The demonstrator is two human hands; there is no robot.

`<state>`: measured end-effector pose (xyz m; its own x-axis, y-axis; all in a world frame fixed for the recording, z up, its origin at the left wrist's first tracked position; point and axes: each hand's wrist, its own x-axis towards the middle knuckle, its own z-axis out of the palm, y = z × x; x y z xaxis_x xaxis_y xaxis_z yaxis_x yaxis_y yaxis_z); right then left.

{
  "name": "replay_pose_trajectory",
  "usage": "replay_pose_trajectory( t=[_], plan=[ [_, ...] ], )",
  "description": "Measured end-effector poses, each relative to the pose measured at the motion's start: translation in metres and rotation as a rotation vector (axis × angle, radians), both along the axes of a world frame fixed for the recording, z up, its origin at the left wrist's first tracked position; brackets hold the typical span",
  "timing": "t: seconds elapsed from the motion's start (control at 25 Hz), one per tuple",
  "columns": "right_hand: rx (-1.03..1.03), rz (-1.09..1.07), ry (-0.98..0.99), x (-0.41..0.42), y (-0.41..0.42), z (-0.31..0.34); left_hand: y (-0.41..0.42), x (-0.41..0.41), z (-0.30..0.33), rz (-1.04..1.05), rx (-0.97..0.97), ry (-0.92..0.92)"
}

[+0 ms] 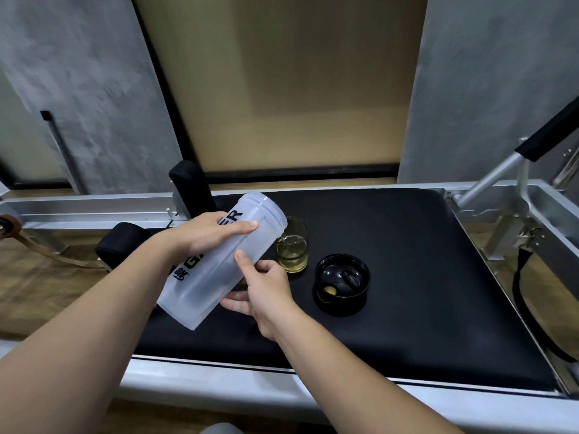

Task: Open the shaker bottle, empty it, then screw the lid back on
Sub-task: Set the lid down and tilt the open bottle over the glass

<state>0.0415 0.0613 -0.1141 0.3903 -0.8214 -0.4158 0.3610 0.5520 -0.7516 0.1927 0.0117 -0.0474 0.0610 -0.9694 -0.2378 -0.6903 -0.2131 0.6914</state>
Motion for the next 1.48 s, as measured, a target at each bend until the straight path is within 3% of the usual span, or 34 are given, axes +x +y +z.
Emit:
replay_pose_trajectory(
  t=[1.48],
  plan=[
    [0.016, -0.052, -0.023, -0.001, 0.003, 0.0, 0.001, -0.009, 0.011, -0.036, 0.015, -0.035]
  ],
)
